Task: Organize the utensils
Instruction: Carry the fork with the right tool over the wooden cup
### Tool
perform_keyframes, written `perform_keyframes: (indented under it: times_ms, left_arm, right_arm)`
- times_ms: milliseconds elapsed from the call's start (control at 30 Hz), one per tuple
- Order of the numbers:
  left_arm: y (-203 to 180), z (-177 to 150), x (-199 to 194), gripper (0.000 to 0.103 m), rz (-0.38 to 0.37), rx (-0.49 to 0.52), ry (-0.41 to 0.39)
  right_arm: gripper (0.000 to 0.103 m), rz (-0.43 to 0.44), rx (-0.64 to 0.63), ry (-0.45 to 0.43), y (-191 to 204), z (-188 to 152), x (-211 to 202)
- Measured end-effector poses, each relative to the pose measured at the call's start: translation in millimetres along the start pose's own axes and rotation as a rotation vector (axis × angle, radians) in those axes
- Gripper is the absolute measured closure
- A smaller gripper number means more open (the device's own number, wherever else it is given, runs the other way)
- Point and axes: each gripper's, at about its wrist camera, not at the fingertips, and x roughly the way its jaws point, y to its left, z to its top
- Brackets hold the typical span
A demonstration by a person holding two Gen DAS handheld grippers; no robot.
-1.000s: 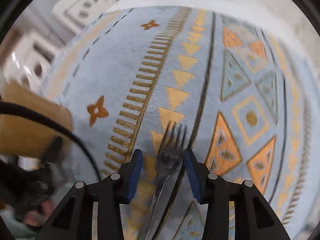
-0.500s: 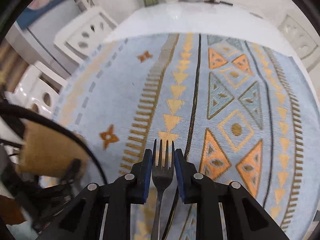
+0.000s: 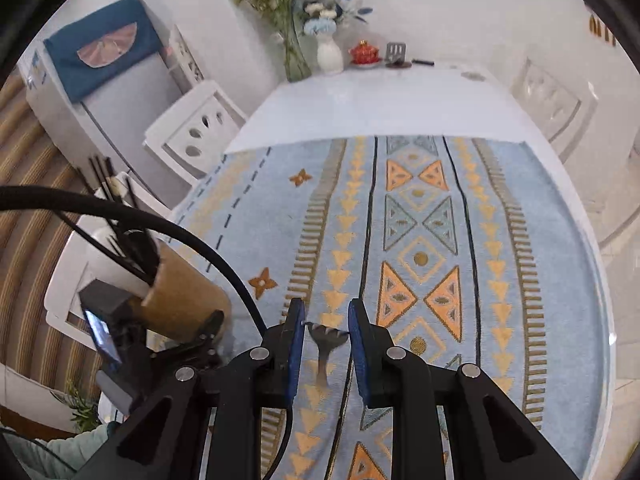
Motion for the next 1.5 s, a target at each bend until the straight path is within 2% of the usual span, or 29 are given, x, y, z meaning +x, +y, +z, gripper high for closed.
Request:
perform_keyframes:
  times_ms: [333,533,767,967,1100,1200,1500]
  left_arm:
    - [-0.3,0.0,-0.1,0.007,0.000,0.000,0.000]
    - [-0.1,0.3,0.1,0.007,0.000,0.000,0.000]
    - [-0.2,0.3,0.1,0.007,0.000,0.000,0.000]
    - [-0.4,0.4,0.0,0.007,0.000,0.000,0.000]
    - [-0.4,0.4,0.0,0.007,0.000,0.000,0.000]
    - [-0.3,0.6,0.1,0.007,0.000,0.000,0.000]
    - [-0.5,0.7,0.1,0.007,0.000,0.000,0.000]
  right_arm:
    - [0.084,0.024,-0.030,-0.124,21.0,34.8,-28.1]
    - [0.084,0.064,-0.103,-0.235,48.6,62.8,-71.6]
    - [0.084,0.132,-0.203,-0.374,88.8,90.5,-121.9]
    - [0.084,0.229,-0.257,-0.450,119.6,105.1,-148.0]
    - [0.084,0.298,-0.295,-0.450,142.9,106.5,-147.2]
    - [0.084,0.311,-0.319,-0.430,155.6,103.1,-134.6]
    - [0.085,0.342,-0.338,-0.286,173.8,97.9,-71.8]
